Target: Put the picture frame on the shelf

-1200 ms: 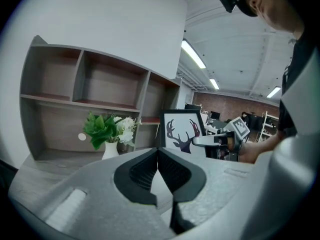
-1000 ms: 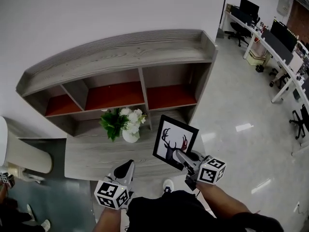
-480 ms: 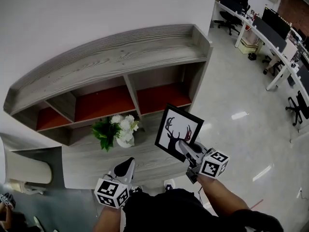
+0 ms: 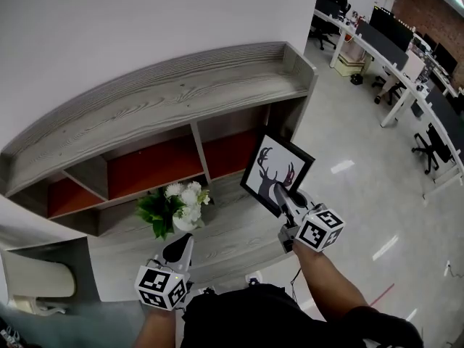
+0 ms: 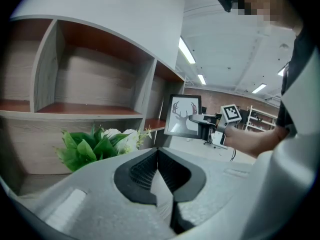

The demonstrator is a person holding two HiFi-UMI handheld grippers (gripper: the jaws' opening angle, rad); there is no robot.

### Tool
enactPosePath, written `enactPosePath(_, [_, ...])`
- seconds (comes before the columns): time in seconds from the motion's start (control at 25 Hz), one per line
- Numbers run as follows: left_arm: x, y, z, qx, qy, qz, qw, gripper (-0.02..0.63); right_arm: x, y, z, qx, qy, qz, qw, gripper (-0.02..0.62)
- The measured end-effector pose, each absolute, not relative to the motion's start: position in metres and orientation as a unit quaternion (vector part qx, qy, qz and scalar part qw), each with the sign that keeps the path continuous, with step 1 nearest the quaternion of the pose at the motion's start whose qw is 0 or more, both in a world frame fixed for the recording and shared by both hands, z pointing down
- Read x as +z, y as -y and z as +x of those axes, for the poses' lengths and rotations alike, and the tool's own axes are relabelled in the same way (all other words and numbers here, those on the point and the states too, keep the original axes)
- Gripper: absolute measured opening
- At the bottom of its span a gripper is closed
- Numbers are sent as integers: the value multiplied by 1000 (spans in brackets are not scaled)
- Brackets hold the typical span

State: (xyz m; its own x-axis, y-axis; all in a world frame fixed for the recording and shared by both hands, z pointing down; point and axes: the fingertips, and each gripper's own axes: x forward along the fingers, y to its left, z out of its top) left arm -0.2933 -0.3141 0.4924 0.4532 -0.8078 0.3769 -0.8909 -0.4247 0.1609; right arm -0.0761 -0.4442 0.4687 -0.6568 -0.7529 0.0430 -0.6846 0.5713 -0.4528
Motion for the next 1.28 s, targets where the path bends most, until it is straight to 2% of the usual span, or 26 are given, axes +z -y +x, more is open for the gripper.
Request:
enactPosePath(0.32, [488, 311, -318, 107, 507, 839, 165, 10, 436, 504, -74, -151, -858, -483, 91, 23])
enactPosePath(0.64, [486, 301, -344, 107, 522, 830, 162, 9, 447, 543, -72, -147, -830, -532, 87, 23])
enactPosePath(1.28, [489, 295, -359, 107, 541, 817, 169, 9, 467, 586, -88, -165, -826, -534, 66, 23])
